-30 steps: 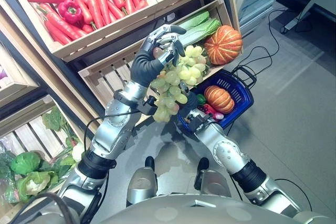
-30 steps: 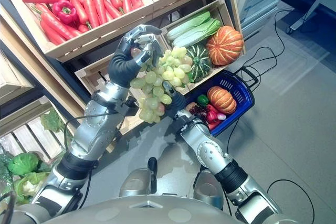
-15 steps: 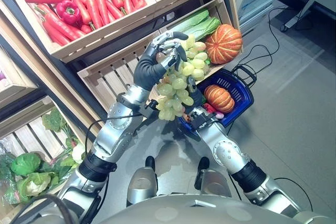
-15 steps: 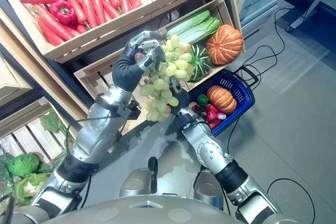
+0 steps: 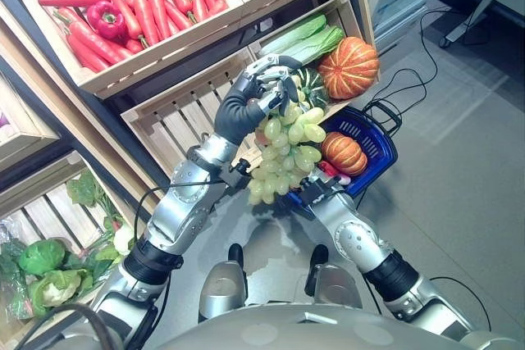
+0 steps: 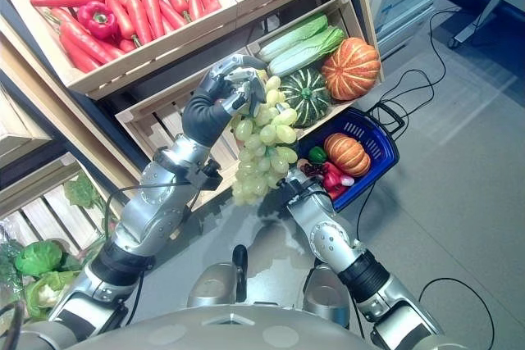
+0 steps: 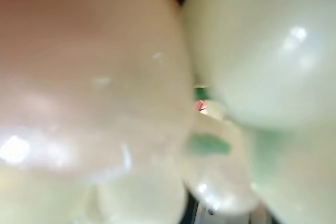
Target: Pick up fruits and vegetables into the basket
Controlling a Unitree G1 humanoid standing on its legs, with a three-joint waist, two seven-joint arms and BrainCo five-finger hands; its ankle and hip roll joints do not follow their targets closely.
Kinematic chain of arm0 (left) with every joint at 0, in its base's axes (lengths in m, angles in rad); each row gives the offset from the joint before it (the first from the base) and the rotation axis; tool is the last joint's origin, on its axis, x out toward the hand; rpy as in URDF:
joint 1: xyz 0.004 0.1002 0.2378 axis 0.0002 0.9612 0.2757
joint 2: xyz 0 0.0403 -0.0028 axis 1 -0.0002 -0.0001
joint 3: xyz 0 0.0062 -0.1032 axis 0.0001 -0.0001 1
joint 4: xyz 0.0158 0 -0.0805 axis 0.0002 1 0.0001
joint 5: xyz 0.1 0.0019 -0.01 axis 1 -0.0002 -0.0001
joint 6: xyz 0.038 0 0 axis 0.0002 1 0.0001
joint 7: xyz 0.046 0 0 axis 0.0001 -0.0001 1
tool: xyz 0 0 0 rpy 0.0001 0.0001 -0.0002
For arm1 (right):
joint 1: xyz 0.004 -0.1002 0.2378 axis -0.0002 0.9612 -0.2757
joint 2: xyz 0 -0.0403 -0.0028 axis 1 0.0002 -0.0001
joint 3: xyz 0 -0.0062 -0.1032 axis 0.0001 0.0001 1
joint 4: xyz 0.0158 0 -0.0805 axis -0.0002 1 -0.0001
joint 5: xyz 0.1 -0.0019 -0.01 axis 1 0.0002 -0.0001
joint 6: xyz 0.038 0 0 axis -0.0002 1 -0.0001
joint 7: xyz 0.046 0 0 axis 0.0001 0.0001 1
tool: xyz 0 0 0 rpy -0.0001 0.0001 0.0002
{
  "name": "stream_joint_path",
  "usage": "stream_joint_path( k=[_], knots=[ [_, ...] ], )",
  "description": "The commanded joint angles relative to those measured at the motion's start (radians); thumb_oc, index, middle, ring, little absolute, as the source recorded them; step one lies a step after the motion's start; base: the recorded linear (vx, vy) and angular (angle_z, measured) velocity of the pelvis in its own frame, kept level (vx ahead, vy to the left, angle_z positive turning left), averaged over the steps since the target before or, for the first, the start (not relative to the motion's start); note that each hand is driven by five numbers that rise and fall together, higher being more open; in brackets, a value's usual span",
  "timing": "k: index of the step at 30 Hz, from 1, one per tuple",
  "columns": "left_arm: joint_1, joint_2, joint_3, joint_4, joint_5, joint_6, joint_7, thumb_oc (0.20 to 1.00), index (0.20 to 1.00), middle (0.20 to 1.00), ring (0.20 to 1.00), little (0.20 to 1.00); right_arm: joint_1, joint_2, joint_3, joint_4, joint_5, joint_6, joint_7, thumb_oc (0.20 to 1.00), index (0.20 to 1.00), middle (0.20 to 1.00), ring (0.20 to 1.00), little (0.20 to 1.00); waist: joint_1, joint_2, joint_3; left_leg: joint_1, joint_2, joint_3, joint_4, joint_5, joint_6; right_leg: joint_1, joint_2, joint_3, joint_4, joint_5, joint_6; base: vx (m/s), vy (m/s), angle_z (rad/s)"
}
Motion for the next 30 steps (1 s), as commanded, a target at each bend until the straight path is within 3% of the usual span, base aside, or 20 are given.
stream_joint_path(
  k=[1,2,3,4,5,12,18,19,21,22,24,26,30],
  knots=[
    [-0.021,0.017,-0.062,-0.034,-0.028,-0.001,-0.037,0.2,0.2,0.2,0.2,0.2,-0.105,0.097,0.003,-0.137,-0.029,-0.034,0.117,0.2,0.2,0.2,0.2,0.2,0.011,-0.034,0.021,0.007,0.014,0.011,0.036,-0.074,0.012,0.092,-0.073,0.024,-0.016,-0.071,0.102,0.0,0.0,0.0],
    [-0.02,0.017,-0.063,-0.034,-0.037,0.004,-0.033,0.2,0.2,0.2,0.2,0.2,-0.103,0.096,0.0,-0.139,-0.032,-0.035,0.118,0.2,0.2,0.2,0.2,0.2,0.009,-0.033,0.023,0.005,0.015,0.011,0.038,-0.074,0.012,0.089,-0.073,0.026,-0.014,-0.071,0.102,0.0,0.0,0.0],
    [-0.019,0.016,-0.063,-0.032,-0.042,0.004,-0.027,0.451,0.451,0.451,0.451,0.451,-0.102,0.096,-0.001,-0.138,-0.032,-0.037,0.12,0.2,0.2,0.2,0.2,0.2,0.009,-0.033,0.024,0.003,0.015,0.012,0.039,-0.074,0.012,0.088,-0.073,0.026,-0.012,-0.071,0.102,0.0,0.0,0.0],
    [-0.018,0.014,-0.062,-0.031,-0.049,0.001,-0.016,0.52,0.52,0.52,0.52,0.52,-0.1,0.096,-0.002,-0.137,-0.033,-0.039,0.12,0.2,0.2,0.2,0.2,0.2,0.008,-0.033,0.025,0.003,0.016,0.012,0.04,-0.074,0.012,0.087,-0.073,0.027,-0.011,-0.071,0.101,-0.01,-0.012,-0.05],
    [-0.015,0.013,-0.06,-0.027,-0.067,0.0,-0.009,1.0,1.0,1.0,1.0,1.0,-0.098,0.095,-0.004,-0.137,-0.031,-0.041,0.12,0.2,0.2,0.2,0.2,0.2,0.007,-0.033,0.027,0.003,0.018,0.013,0.041,-0.073,0.011,0.086,-0.073,0.028,-0.01,-0.072,0.101,-0.01,-0.012,-0.06],
    [0.011,-0.006,-0.041,-0.012,-0.156,-0.061,0.03,1.0,1.0,1.0,1.0,1.0,-0.084,0.092,-0.038,-0.131,-0.016,-0.073,0.119,0.2,0.2,0.2,0.2,0.2,0.003,-0.035,0.036,-0.005,0.021,0.017,0.046,-0.073,0.011,0.078,-0.072,0.028,-0.004,-0.072,0.098,-0.01,-0.015,-0.01],
    [0.043,-0.022,0.015,-0.007,-0.18,-0.216,0.104,1.0,1.0,1.0,1.0,1.0,-0.054,0.08,-0.11,-0.126,-0.012,-0.103,0.1,0.2,0.2,0.2,0.2,0.2,-0.003,-0.042,0.051,-0.017,0.026,0.024,0.048,-0.071,0.008,0.063,-0.07,0.027,0.005,-0.072,0.096,-0.03,-0.04,0.0],
    [0.052,-0.023,0.034,-0.012,-0.168,-0.267,0.131,1.0,1.0,1.0,1.0,1.0,-0.044,0.073,-0.136,-0.123,-0.016,-0.111,0.096,0.2,0.2,0.2,0.2,0.2,-0.005,-0.044,0.058,-0.022,0.028,0.025,0.05,-0.069,0.007,0.057,-0.069,0.026,0.009,-0.072,0.094,-0.05,-0.063,-0.03],
    [0.056,-0.023,0.044,-0.012,-0.167,-0.288,0.136,1.0,1.0,1.0,1.0,1.0,-0.038,0.071,-0.147,-0.121,-0.02,-0.115,0.091,0.2,0.2,0.2,0.2,0.2,-0.005,-0.044,0.061,-0.024,0.03,0.025,0.05,-0.069,0.007,0.055,-0.069,0.025,0.011,-0.073,0.093,-0.05,-0.064,0.0],
    [0.074,-0.025,0.082,-0.02,-0.182,-0.352,0.139,1.0,1.0,1.0,1.0,1.0,-0.01,0.06,-0.197,-0.108,-0.015,-0.138,0.1,0.2,0.2,0.2,0.2,0.2,-0.007,-0.047,0.075,-0.034,0.032,0.026,0.053,-0.066,0.004,0.046,-0.067,0.023,0.02,-0.075,0.091,-0.07,-0.084,0.03],
    [0.085,-0.025,0.109,-0.014,-0.198,-0.385,0.11,1.0,1.0,1.0,1.0,1.0,0.009,0.053,-0.245,-0.09,-0.005,-0.153,0.109,0.2,0.2,0.2,0.2,0.2,-0.01,-0.047,0.089,-0.047,0.034,0.026,0.056,-0.065,0.002,0.032,-0.066,0.019,0.031,-0.078,0.088,-0.09,-0.086,0.02],
    [0.095,-0.023,0.13,-0.006,-0.165,-0.375,0.127,1.0,1.0,1.0,1.0,1.0,0.022,0.047,-0.296,-0.06,-0.002,-0.174,0.11,0.2,0.2,0.2,0.2,0.2,-0.014,-0.043,0.112,-0.067,0.036,0.026,0.064,-0.064,-0.002,0.012,-0.066,0.017,0.048,-0.082,0.086,-0.13,-0.052,0.02],
    [0.099,-0.002,0.142,0.067,-0.204,-0.263,0.116,1.0,1.0,1.0,1.0,1.0,0.023,0.022,-0.393,0.019,0.013,-0.191,0.123,0.2,0.2,0.2,0.2,0.2,-0.028,-0.02,0.174,-0.123,0.035,0.023,0.084,-0.053,-0.002,-0.058,-0.065,0.016,0.102,-0.088,0.077,-0.18,-0.015,0.04]
  ],
)
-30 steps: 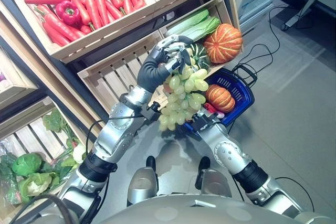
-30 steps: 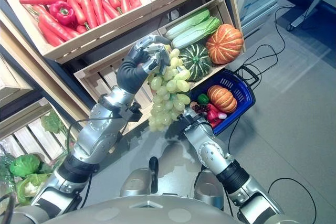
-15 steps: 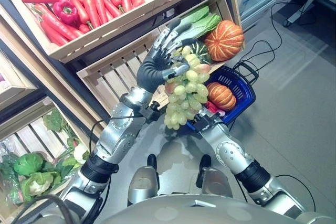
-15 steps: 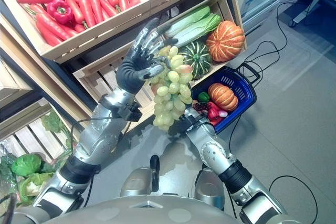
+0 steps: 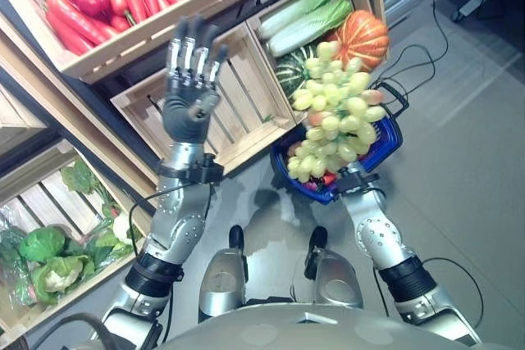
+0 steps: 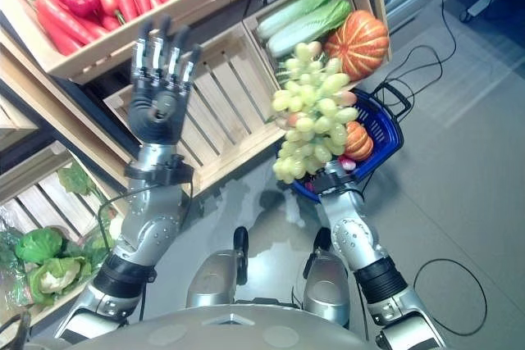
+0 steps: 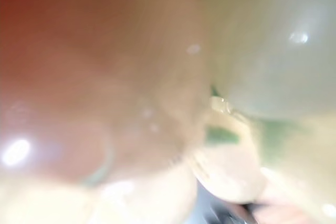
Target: Pick up fruits and vegetables into the basket
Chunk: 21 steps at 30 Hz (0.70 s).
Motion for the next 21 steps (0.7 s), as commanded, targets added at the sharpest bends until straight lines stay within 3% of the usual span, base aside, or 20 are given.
stream_joint_path(
  k=[1,3,7,11,15,17,21],
  knots=[
    [-0.003,0.064,0.019,-0.008,-0.034,0.091,-0.016,1.0,1.0,1.0,1.0,1.0,-0.063,0.025,-0.085,-0.06,0.006,-0.063,0.057,0.2,0.2,0.2,0.2,0.2,-0.029,-0.001,0.078,-0.048,0.033,0.028,0.067,-0.052,-0.002,0.014,-0.06,0.014,0.082,-0.088,0.07,-0.22,-0.003,0.02],
    [0.013,0.082,0.025,0.029,-0.018,0.159,0.001,1.0,1.0,1.0,1.0,1.0,-0.073,0.001,-0.129,-0.016,0.017,-0.063,0.041,0.2,0.2,0.2,0.2,0.2,-0.034,0.014,0.106,-0.081,0.032,0.029,0.078,-0.043,-0.004,-0.026,-0.06,0.012,0.114,-0.092,0.063,-0.17,-0.005,0.0],
    [0.091,0.125,0.038,0.103,-0.012,0.239,-0.077,1.0,1.0,1.0,1.0,1.0,-0.093,-0.054,-0.217,0.1,0.081,-0.066,0.045,0.2,0.2,0.2,0.2,0.2,-0.032,0.049,0.131,-0.175,0.024,0.03,0.088,-0.021,-0.003,-0.145,-0.059,0.015,0.177,-0.1,0.045,-0.12,-0.007,-0.02],
    [0.136,0.148,0.021,0.178,0.014,0.275,-0.154,1.0,1.0,1.0,1.0,1.0,-0.139,-0.111,-0.268,0.243,0.144,-0.046,0.063,0.2,0.2,0.2,0.2,0.2,-0.02,0.077,0.131,-0.267,0.016,0.033,0.101,-0.011,-0.004,-0.26,-0.059,0.019,0.238,-0.118,0.033,-0.08,-0.022,-0.03],
    [0.137,0.177,-0.014,0.236,0.072,0.27,-0.175,1.0,1.0,1.0,1.0,1.0,-0.206,-0.182,-0.3,0.367,0.196,0.003,0.065,0.2,0.2,0.2,0.2,0.2,-0.006,0.1,0.131,-0.337,0.01,0.036,0.108,0.0,-0.004,-0.348,-0.063,0.022,0.281,-0.127,0.028,-0.07,-0.033,0.0],
    [0.13,0.202,-0.049,0.287,0.135,0.267,-0.164,1.0,1.0,1.0,1.0,1.0,-0.268,-0.239,-0.313,0.467,0.232,0.057,0.058,0.2,0.2,0.2,0.2,0.2,0.005,0.116,0.131,-0.394,0.004,0.038,0.112,0.01,-0.002,-0.42,-0.062,0.026,0.318,-0.135,0.026,-0.06,-0.041,-0.03],
    [0.122,0.241,-0.11,0.366,0.22,0.197,-0.093,1.0,1.0,1.0,1.0,1.0,-0.38,-0.336,-0.316,0.652,0.252,0.139,0.051,0.2,0.2,0.2,0.2,0.2,0.03,0.156,0.131,-0.48,-0.004,0.037,0.111,0.029,-0.001,-0.526,-0.063,0.034,0.37,-0.151,0.016,-0.02,-0.019,0.02]
  ],
)
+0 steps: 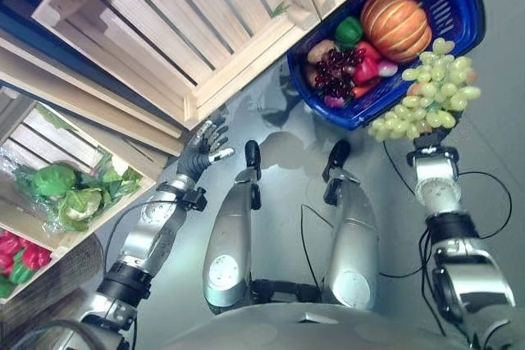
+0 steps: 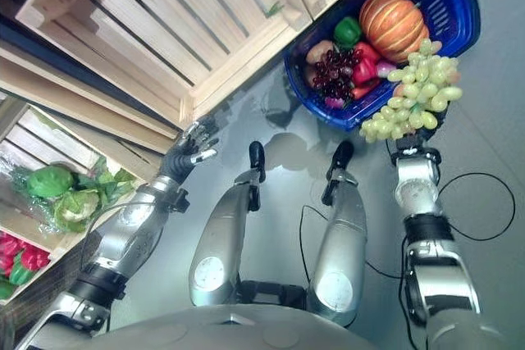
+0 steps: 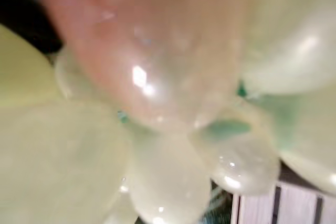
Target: Pick up fruits and vegetables into the basket
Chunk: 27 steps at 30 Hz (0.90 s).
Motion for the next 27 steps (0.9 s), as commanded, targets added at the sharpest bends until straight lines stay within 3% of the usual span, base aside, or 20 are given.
stream_joint_path(
  k=[1,6,17,22,24,25,26,27],
  knots=[
    [0.029,0.019,-0.055,-0.01,0.086,-0.087,0.06,1.0,1.0,1.0,1.0,1.0,-0.019,-0.1,-0.028,0.021,0.031,0.042,0.03,0.2,0.2,0.2,0.2,0.2,0.015,0.081,-0.048,-0.033,0.015,0.024,-0.001,-0.029,-0.01,0.0,-0.002,0.004,0.119,-0.133,0.072,0.04,-0.031,0.03],
    [0.046,0.034,-0.08,0.044,0.085,-0.132,0.12,1.0,1.0,1.0,1.0,1.0,-0.146,-0.186,-0.015,0.204,-0.027,0.114,0.036,0.2,0.2,0.2,0.2,0.2,0.05,0.126,-0.048,-0.099,0.002,0.01,-0.017,-0.006,-0.009,-0.079,-0.007,0.001,0.152,-0.146,0.06,-0.01,-0.032,0.06],
    [0.105,0.064,-0.085,0.075,0.12,-0.196,0.111,1.0,1.0,1.0,1.0,1.0,-0.283,-0.278,-0.005,0.409,-0.094,0.23,0.071,0.2,0.2,0.2,0.2,0.2,0.106,0.166,-0.048,-0.212,-0.014,-0.016,-0.025,0.018,0.0,-0.193,-0.011,-0.008,0.186,-0.148,0.046,-0.01,-0.043,0.08],
    [0.116,0.069,-0.102,0.074,0.109,-0.209,0.104,1.0,1.0,1.0,1.0,1.0,-0.314,-0.297,-0.006,0.454,-0.076,0.213,0.098,0.2,0.2,0.2,0.2,0.2,0.118,0.18,-0.048,-0.239,-0.02,-0.024,-0.038,0.028,0.003,-0.223,-0.011,-0.005,0.195,-0.148,0.045,0.01,-0.002,0.07],
    [0.12,0.07,-0.107,0.082,0.109,-0.216,0.103,1.0,1.0,1.0,1.0,1.0,-0.323,-0.299,-0.011,0.456,-0.072,0.173,0.078,0.213,0.213,0.213,0.213,0.213,0.12,0.184,-0.048,-0.242,-0.022,-0.026,-0.041,0.029,0.004,-0.23,-0.013,-0.005,0.2,-0.15,0.046,0.01,0.017,0.05],
    [0.12,0.07,-0.11,0.082,0.107,-0.216,0.101,1.0,1.0,1.0,1.0,1.0,-0.325,-0.298,-0.013,0.454,-0.063,0.161,0.061,0.918,0.918,0.918,0.918,0.918,0.12,0.185,-0.048,-0.244,-0.023,-0.026,-0.041,0.029,0.004,-0.233,-0.012,-0.003,0.2,-0.149,0.046,0.0,0.011,0.04],
    [0.12,0.067,-0.118,0.086,0.106,-0.22,0.103,1.0,1.0,1.0,1.0,1.0,-0.333,-0.296,-0.022,0.45,-0.04,0.121,0.01,1.0,1.0,1.0,1.0,1.0,0.119,0.186,-0.048,-0.248,-0.024,-0.028,-0.042,0.029,0.005,-0.238,-0.011,-0.001,0.2,-0.147,0.046,0.0,0.008,0.04],
    [0.121,0.067,-0.123,0.087,0.105,-0.224,0.105,1.0,1.0,1.0,1.0,1.0,-0.336,-0.297,-0.027,0.448,-0.033,0.106,-0.013,1.0,1.0,1.0,1.0,1.0,0.119,0.186,-0.048,-0.247,-0.025,-0.028,-0.044,0.029,0.005,-0.238,-0.01,-0.001,0.198,-0.146,0.046,0.0,0.009,0.04]
  ],
)
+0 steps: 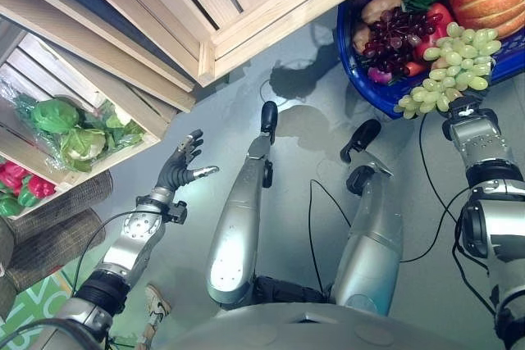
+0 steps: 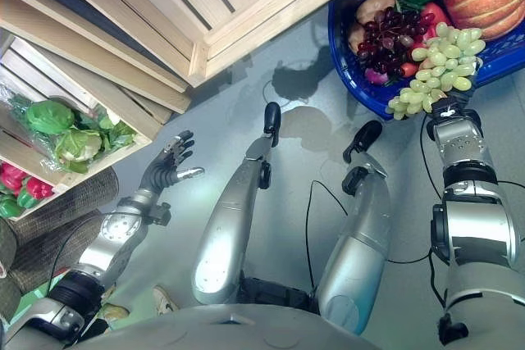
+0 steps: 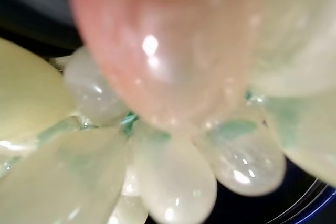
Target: Pick up fruits and vegetables into the basket
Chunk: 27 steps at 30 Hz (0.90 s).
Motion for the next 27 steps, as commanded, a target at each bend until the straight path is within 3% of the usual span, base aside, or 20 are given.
stream_joint_path(
  k=[1,6,9,14,20,23,24,27],
  knots=[
    [0.076,-0.031,-0.085,-0.02,0.014,-0.055,-0.009,1.0,1.0,1.0,1.0,1.0,-0.002,-0.131,-0.024,-0.013,0.036,-0.115,-0.06,1.0,1.0,1.0,1.0,1.0,-0.02,0.177,-0.042,-0.043,0.01,0.024,-0.024,-0.027,0.024,-0.006,0.033,0.023,0.08,-0.098,0.076,0.0,0.011,0.04],
    [0.078,-0.049,-0.104,-0.006,0.022,-0.066,0.0,1.0,1.0,1.0,1.0,1.0,-0.006,-0.099,-0.039,-0.038,-0.014,-0.25,-0.135,1.0,1.0,1.0,1.0,1.0,-0.025,0.176,-0.042,-0.024,0.009,0.026,-0.032,-0.032,0.024,0.01,0.036,0.022,0.067,-0.094,0.078,-0.01,0.025,0.0],
    [0.075,-0.065,-0.11,0.015,0.028,-0.07,-0.003,1.0,1.0,1.0,1.0,1.0,0.013,-0.075,-0.043,-0.062,-0.069,-0.295,-0.182,1.0,1.0,1.0,1.0,1.0,-0.033,0.17,-0.042,-0.004,0.008,0.029,-0.038,-0.032,0.022,0.029,0.041,0.025,0.05,-0.088,0.081,-0.02,0.053,0.0],
    [0.078,-0.091,-0.112,0.064,0.031,-0.08,-0.001,1.0,1.0,1.0,1.0,1.0,0.079,-0.032,-0.05,-0.097,-0.109,-0.329,-0.172,1.0,1.0,1.0,1.0,1.0,-0.055,0.154,-0.042,0.053,0.011,0.038,-0.049,-0.038,0.019,0.083,0.048,0.027,0.017,-0.081,0.083,-0.03,0.062,-0.03],
    [0.066,-0.123,-0.08,0.145,0.031,-0.074,-0.025,1.0,1.0,1.0,1.0,1.0,0.184,0.025,-0.038,-0.098,-0.291,-0.321,-0.225,1.0,1.0,1.0,1.0,1.0,-0.082,0.122,-0.042,0.135,0.018,0.049,-0.058,-0.046,0.02,0.171,0.059,0.028,-0.024,-0.07,0.089,-0.03,0.041,-0.03],
    [0.063,-0.133,-0.065,0.191,0.034,-0.08,-0.039,1.0,1.0,1.0,1.0,1.0,0.246,0.072,-0.022,-0.1,-0.328,-0.315,-0.225,1.0,1.0,1.0,1.0,1.0,-0.095,0.093,-0.042,0.19,0.024,0.052,-0.058,-0.056,0.021,0.235,0.065,0.022,-0.05,-0.064,0.094,-0.06,0.023,-0.04],
    [0.051,-0.14,-0.054,0.21,0.04,-0.076,-0.041,1.0,1.0,1.0,1.0,1.0,0.265,0.092,-0.014,-0.104,-0.337,-0.328,-0.215,1.0,1.0,1.0,1.0,1.0,-0.099,0.084,-0.042,0.189,0.03,0.057,-0.062,-0.035,0.028,0.241,0.071,0.008,-0.073,-0.032,0.085,-0.11,0.034,-0.03],
    [0.04,-0.155,-0.03,0.253,0.051,-0.07,-0.061,1.0,1.0,1.0,1.0,1.0,0.358,0.162,0.022,-0.14,-0.369,-0.376,-0.192,1.0,1.0,1.0,1.0,1.0,-0.12,0.044,-0.042,0.266,0.04,0.062,-0.07,-0.044,0.029,0.331,0.077,0.009,-0.12,-0.014,0.092,-0.05,0.044,-0.1]
  ],
)
